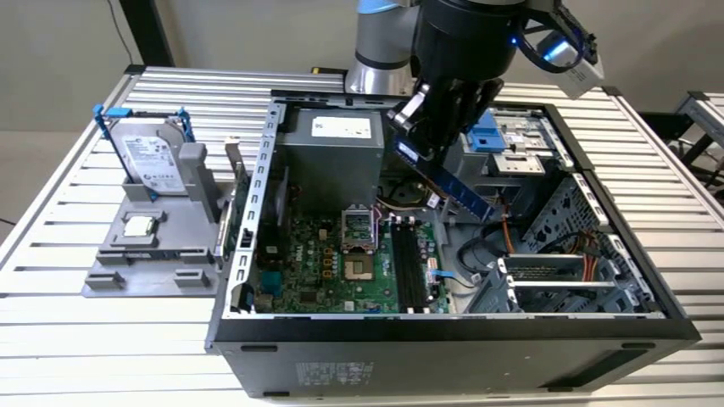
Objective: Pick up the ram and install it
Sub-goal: 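Insert the ram into the slot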
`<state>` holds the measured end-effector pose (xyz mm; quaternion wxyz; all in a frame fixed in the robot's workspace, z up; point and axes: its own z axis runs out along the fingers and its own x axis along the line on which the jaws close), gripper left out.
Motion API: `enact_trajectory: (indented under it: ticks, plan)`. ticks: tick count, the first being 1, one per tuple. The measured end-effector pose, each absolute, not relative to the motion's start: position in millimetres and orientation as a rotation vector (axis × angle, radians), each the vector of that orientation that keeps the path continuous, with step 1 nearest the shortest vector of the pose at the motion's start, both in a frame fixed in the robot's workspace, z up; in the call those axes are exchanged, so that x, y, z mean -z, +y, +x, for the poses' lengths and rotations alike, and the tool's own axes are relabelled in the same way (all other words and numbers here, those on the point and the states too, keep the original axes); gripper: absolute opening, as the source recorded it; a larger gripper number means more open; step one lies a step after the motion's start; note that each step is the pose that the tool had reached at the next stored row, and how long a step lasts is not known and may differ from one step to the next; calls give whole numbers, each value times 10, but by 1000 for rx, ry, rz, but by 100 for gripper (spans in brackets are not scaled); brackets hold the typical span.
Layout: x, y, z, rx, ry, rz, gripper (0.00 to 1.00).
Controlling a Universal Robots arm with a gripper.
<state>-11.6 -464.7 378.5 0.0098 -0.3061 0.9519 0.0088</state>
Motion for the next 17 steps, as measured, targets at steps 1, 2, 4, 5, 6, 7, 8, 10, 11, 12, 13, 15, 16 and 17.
enact_trajectory:
  ticks: [1,2,4,5,6,7,8,10,11,12,13,15,16,17]
  plan:
    - [-3785,-4647,-116,-27,2979,-933,0]
    - [-3784,-4647,-116,-27,2986,-909,0]
    - [-3784,-4647,-116,-27,3000,-861,0]
    - [-3784,-4647,-116,-26,3007,-838,0]
    - [-3783,-4647,-116,-26,3013,-814,0]
    - [-3783,-4647,-116,-26,3019,-790,0]
    - [-3783,-4647,-116,-26,3025,-766,0]
    - [-3782,-4648,-116,-25,3036,-720,0]
    - [-3782,-4647,-116,-25,3042,-697,0]
    - [-3782,-4647,-116,-24,3047,-674,0]
    - [-3781,-4647,-116,-24,3052,-651,0]
    - [-3781,-4647,-116,-24,3061,-606,0]
    - [-3780,-4648,-116,-24,3064,-586,0]
    - [-3780,-4647,-116,-23,3068,-564,0]
